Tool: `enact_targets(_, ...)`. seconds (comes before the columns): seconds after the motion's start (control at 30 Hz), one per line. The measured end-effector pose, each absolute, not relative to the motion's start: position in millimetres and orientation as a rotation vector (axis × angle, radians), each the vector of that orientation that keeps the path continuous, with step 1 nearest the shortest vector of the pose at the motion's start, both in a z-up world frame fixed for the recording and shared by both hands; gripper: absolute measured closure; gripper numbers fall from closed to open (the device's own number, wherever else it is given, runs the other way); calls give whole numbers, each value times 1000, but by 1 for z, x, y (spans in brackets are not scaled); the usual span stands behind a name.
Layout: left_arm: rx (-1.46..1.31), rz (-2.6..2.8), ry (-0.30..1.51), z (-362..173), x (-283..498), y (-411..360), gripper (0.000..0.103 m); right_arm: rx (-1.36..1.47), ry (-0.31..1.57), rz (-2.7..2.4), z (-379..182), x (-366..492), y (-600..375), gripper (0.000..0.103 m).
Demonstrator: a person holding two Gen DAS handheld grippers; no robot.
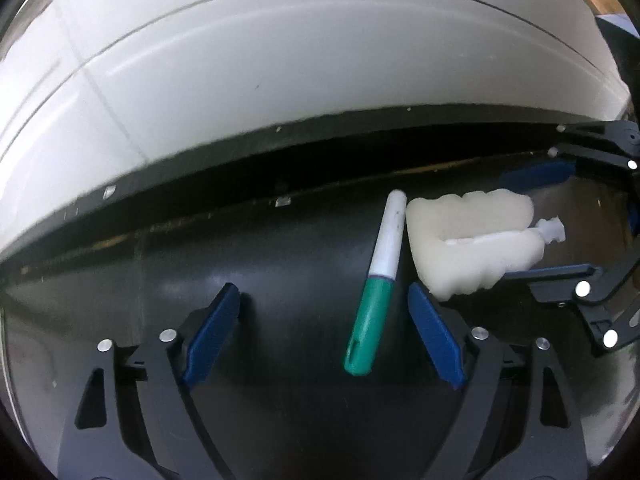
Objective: Collect trash
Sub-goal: 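Move both tools back toward the green marker and white foam brush, then grasp the green marker with the left tool while the right tool grasps the white foam brush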
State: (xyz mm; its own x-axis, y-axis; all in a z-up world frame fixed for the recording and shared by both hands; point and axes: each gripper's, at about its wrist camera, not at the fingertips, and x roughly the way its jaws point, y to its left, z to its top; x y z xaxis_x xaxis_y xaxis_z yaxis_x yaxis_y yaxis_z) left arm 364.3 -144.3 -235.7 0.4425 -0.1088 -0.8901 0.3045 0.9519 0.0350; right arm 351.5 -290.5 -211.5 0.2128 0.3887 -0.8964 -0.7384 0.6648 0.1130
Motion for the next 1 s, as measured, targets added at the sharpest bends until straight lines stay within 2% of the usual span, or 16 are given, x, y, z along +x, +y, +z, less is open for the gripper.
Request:
enact_targets(0.03, 195, -270, 1085, -235, 365, -145, 24, -377, 1104, 813, -213, 349, -290, 58)
enact_targets(0.07, 189, -280, 1083, -235, 365, -144, 29, -380, 1097, 807, -214, 347, -291, 60)
enact_targets(0.13, 206, -303, 1068, -232, 363, -146, 46, -378, 1092, 795, -213, 340, -292, 69)
enact_targets(0.2, 236, -333, 1056, -229, 357, -152, 79, -358, 1102, 775, -213, 339, -296, 75)
enact_targets(0.23, 248, -338, 1055, -228, 353, -155, 88, -346, 1109, 751, -211, 336, -298, 76)
enact_targets(0.5, 270, -360, 1019, -198, 307, -161, 90, -241, 1102, 588, -165, 292, -303, 77)
enact_targets(0.67, 253, -366, 995, -168, 259, -149, 90, -187, 1067, 528, -125, 231, -284, 77)
enact_targets(1.0, 240, -347, 1010, -147, 122, -115, 90, -139, 1071, 502, -116, 111, -241, 77)
